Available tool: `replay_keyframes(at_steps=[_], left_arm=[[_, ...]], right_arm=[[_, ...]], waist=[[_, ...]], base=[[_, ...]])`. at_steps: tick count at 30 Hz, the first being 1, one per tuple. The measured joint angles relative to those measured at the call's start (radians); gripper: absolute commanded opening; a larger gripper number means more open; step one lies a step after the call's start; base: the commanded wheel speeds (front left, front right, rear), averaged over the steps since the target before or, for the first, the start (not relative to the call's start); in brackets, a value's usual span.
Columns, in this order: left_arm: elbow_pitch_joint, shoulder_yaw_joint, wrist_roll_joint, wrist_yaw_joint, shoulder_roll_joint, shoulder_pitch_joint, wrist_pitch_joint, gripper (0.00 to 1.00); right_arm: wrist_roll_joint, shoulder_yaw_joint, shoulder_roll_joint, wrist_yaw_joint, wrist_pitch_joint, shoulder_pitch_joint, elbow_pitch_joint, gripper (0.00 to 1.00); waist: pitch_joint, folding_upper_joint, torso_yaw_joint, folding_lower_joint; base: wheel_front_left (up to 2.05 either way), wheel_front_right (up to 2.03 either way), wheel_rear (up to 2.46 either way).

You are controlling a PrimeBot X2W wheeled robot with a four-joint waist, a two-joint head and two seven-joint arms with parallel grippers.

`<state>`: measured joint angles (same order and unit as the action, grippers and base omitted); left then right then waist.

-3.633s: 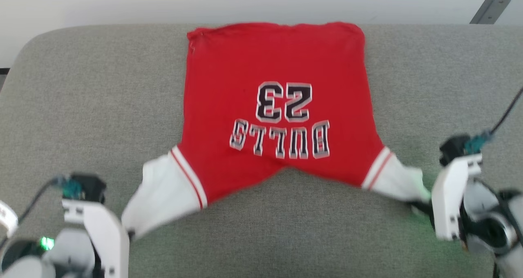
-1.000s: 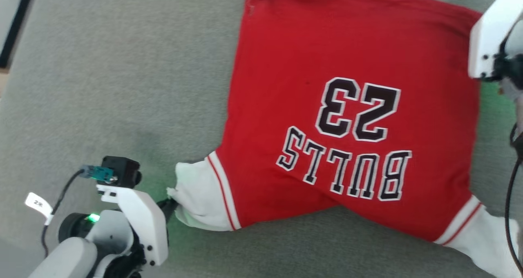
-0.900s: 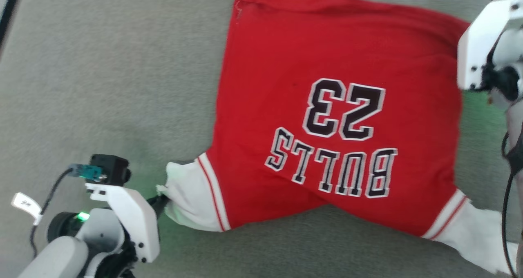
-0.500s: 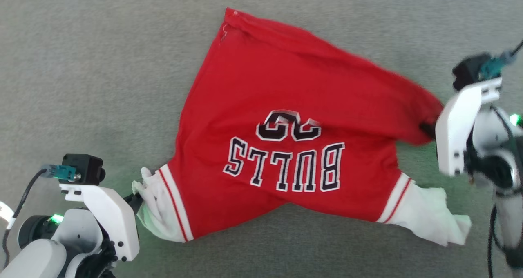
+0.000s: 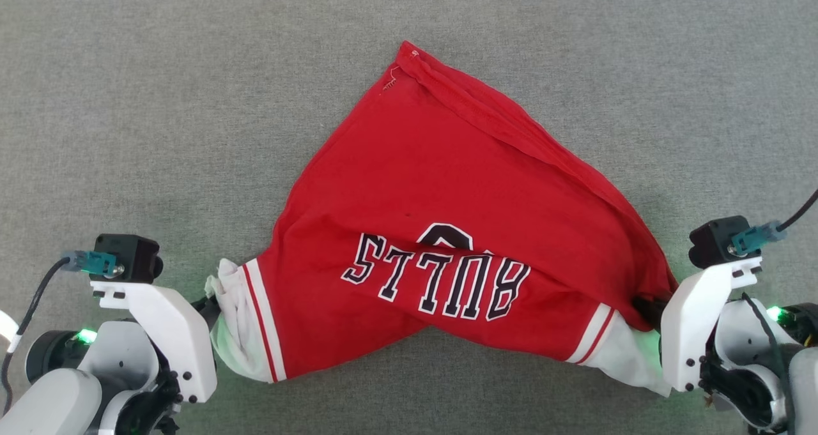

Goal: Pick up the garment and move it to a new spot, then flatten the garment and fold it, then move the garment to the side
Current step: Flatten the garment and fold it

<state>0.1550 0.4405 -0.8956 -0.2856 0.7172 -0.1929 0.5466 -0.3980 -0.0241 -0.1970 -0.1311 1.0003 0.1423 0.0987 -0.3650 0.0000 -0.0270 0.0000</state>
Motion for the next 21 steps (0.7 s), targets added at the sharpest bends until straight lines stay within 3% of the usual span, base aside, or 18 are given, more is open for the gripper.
replay_keyframes(at_steps=[1, 2, 8, 15, 21], left_arm=[[-0.002, 0.0, 0.0, 0.002, 0.0, -0.003, 0.0, 0.0], [-0.003, 0.0, 0.0, 0.004, -0.001, -0.005, -0.001, 0.0], [-0.016, 0.0, -0.003, 0.008, -0.002, -0.003, -0.01, 0.0], [-0.015, 0.006, -0.003, 0.013, -0.002, 0.013, -0.02, 0.0], [-0.013, 0.01, -0.003, 0.014, -0.007, 0.014, -0.027, 0.0]], right_arm=[[0.005, 0.002, 0.003, 0.0, -0.02, -0.003, -0.013, 0.55], [0.009, 0.004, 0.003, 0.0, -0.042, -0.003, -0.024, 1.0], [-0.004, 0.009, -0.007, -0.001, -0.092, 0.002, 0.005, 1.0], [0.012, -0.07, -0.018, 0.0, -0.108, 0.001, 0.222, 1.0], [0.07, -0.06, -0.007, 0.0, -0.178, 0.05, 0.319, 1.0]], waist=[[0.0, 0.0, 0.0, 0.0], [0.0, 0.0, 0.0, 0.0], [0.012, 0.0, -0.002, 0.0], [0.032, 0.0, 0.005, 0.0], [0.034, 0.0, 0.027, 0.0]], base=[[0.0, 0.0, 0.0], [0.0, 0.0, 0.0], [0.0, 0.0, 0.0], [0.0, 0.0, 0.0], [0.0, 0.0, 0.0]])
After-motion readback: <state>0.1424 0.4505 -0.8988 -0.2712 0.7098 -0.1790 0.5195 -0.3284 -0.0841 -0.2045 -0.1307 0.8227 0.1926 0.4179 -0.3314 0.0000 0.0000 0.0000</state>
